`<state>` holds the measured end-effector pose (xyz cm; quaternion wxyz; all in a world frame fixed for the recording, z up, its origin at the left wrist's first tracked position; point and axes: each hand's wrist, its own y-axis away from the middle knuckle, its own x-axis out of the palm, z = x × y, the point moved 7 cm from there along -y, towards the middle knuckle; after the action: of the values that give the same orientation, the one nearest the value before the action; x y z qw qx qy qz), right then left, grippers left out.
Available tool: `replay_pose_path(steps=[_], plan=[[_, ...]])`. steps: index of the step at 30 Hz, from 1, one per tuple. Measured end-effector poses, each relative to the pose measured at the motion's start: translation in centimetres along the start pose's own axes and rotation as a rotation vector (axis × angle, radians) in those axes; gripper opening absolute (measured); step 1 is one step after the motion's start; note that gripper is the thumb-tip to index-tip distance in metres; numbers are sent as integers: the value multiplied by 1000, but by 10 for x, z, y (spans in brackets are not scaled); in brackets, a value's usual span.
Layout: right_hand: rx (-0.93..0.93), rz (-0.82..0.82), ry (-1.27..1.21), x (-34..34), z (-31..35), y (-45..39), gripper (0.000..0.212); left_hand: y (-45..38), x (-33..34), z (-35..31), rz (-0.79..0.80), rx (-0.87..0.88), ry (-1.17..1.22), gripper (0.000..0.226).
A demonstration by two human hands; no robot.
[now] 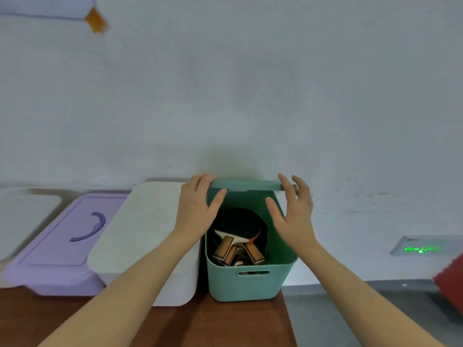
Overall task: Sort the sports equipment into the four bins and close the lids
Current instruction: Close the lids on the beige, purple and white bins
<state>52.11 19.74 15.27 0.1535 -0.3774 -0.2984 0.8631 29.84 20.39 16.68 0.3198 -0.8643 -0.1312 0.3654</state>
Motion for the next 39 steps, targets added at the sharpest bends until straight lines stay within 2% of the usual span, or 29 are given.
replay_pose_path(steps=[6,15,19,23,27,29,33,39], plan=[[21,75,60,-1,-17,57,46,61,7,4,20,34,31,42],[97,295,128,20,-57,109,54,120,43,20,170,0,-115,36],[114,333,131,20,-62,110,52,126,46,20,178,-23,-129,40],[121,325,113,19,-60,110,43,126,42,20,136,-24,-154,28],[131,333,112,19,-61,112,40,127,40,19,128,-9,-163,30],[122,349,115,19,-60,111,41,127,40,18,152,9,-168,36],[113,412,161,21,-61,113,41,128,43,21,219,-9,-177,25],[-7,425,337,25,-68,114,34,127,44,18,274,51,-259,28]])
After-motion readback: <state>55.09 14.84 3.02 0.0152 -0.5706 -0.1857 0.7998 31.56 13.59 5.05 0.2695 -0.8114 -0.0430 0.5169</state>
